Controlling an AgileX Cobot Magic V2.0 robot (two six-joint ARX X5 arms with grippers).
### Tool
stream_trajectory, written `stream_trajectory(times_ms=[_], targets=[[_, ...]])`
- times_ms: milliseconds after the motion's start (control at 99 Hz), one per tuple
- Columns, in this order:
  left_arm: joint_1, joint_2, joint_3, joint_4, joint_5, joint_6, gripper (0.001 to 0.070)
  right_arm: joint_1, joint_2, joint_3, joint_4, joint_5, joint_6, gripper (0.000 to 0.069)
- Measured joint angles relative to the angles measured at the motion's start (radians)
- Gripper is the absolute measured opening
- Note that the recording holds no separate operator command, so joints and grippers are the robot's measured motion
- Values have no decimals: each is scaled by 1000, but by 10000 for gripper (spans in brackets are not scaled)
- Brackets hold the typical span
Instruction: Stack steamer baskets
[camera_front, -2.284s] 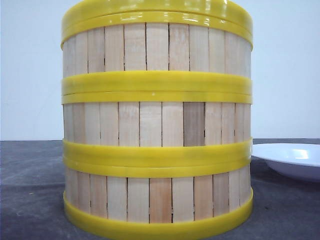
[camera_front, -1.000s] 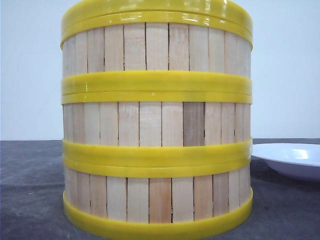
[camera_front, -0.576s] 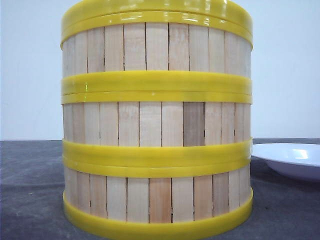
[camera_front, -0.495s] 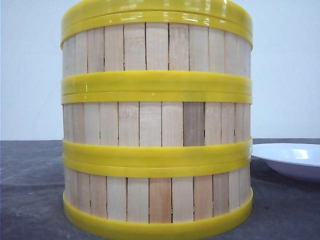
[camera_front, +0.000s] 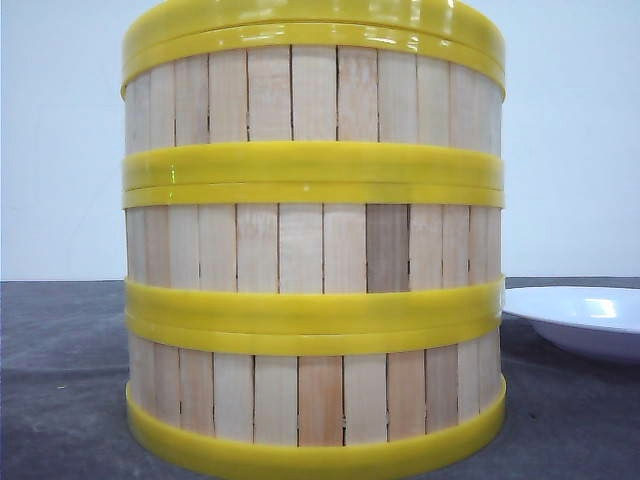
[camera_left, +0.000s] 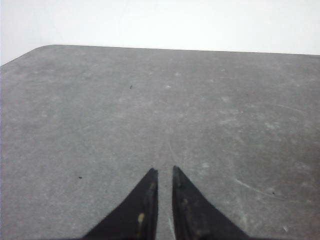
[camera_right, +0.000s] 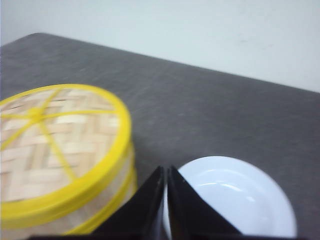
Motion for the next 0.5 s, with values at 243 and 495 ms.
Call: stream_trajectory(times_ms=[243, 495], targets=[[0, 0, 0, 0, 0, 0, 25, -251, 0, -10, 59, 27, -62, 7], [0, 0, 0, 0, 0, 0, 25, -683, -21, -143, 230, -196, -200, 7]])
